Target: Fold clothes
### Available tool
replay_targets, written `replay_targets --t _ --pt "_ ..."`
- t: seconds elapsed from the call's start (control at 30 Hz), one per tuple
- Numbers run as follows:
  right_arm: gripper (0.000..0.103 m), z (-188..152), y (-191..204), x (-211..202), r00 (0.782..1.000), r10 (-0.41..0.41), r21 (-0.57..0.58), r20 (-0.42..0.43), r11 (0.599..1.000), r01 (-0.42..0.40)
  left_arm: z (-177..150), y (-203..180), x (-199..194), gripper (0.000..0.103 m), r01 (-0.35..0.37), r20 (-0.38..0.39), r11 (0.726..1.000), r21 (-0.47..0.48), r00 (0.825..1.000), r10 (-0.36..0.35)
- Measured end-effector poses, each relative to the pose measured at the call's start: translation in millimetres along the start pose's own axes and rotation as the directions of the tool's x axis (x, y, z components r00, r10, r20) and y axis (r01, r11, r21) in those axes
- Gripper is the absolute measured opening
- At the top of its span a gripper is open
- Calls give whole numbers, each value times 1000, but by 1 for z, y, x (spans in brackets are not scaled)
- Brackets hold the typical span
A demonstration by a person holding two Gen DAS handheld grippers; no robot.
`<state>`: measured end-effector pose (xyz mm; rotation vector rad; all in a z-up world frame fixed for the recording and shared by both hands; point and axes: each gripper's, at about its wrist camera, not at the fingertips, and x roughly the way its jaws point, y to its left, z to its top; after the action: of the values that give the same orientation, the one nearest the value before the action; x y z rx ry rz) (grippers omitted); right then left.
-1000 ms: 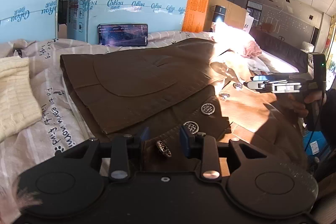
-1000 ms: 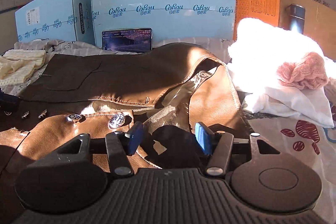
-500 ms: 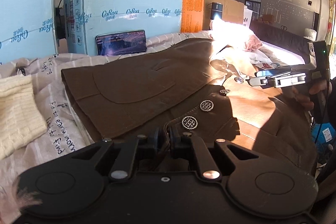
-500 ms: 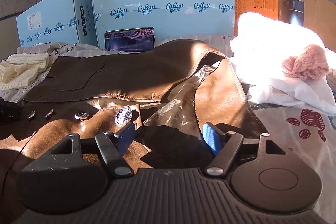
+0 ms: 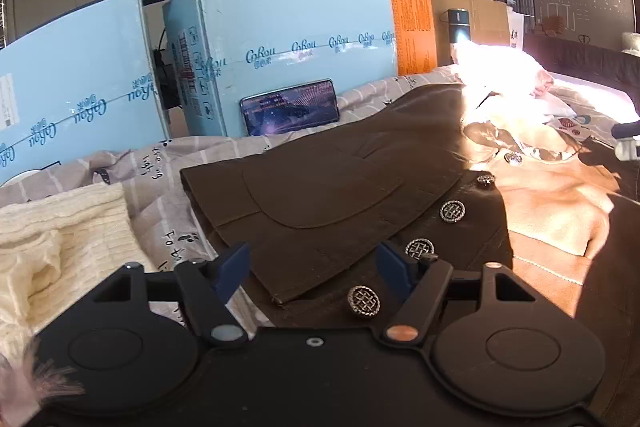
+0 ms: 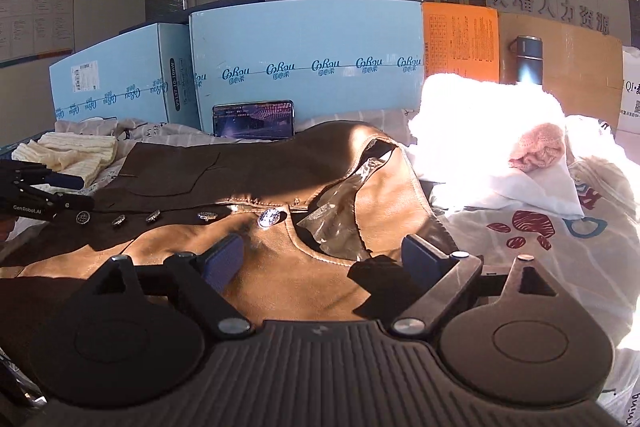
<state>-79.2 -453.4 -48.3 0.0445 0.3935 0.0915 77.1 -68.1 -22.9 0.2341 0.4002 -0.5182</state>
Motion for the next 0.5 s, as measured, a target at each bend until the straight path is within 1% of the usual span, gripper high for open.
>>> replay_targets --t 0.03,0.07,0.13,0.17,0.23,0.3,0.37,0.43,0.5 --pt "86 -3 2 -5 1000 9 -9 -1 1000 -9 0 1 -6 85 -11 21 1000 -8 1000 11" --pt "87 -6 5 -11 1000 22 -19 -1 1000 -22 0 1 -13 88 0 44 1000 -9 999 0" --pt "90 -14 12 -23 999 46 -42 -1 998 -46 0 -2 -25 100 37 76 999 9 996 -37" --pt "91 -17 15 -28 998 58 -51 -2 997 -58 -1 -5 -31 103 58 87 998 26 994 -61" --pt "95 -23 21 -34 997 77 -67 -4 995 -77 -4 -13 -38 103 93 92 993 71 991 -100" --pt "101 -30 26 -40 996 85 -81 -10 993 -85 -10 -22 -42 103 117 69 987 109 990 -125" --pt "103 -36 32 -44 995 96 -101 -19 990 -97 -14 -30 -44 103 113 44 983 141 992 -121" --pt "103 -43 39 -48 993 112 -127 -28 985 -115 -19 -36 -40 103 89 -3 983 159 996 -89" --pt "103 -48 45 -52 988 144 -155 -46 976 -150 -25 -38 -31 103 63 -53 986 156 997 -55"
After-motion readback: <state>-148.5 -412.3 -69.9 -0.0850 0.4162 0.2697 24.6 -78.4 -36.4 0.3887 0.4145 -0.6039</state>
